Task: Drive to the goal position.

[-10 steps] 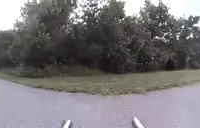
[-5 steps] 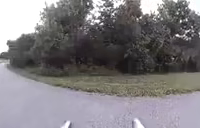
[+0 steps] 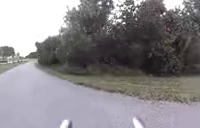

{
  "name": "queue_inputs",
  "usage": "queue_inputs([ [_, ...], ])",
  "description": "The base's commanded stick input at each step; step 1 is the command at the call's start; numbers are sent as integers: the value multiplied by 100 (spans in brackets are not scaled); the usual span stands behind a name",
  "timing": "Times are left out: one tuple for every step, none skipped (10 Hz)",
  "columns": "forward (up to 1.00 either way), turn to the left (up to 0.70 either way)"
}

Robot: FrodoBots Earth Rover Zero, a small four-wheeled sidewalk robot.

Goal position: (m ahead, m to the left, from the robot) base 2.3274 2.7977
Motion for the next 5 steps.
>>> queue_inputs([
  [65,34],
  [69,36],
  [70,36],
  [70,36],
  [70,36],
])
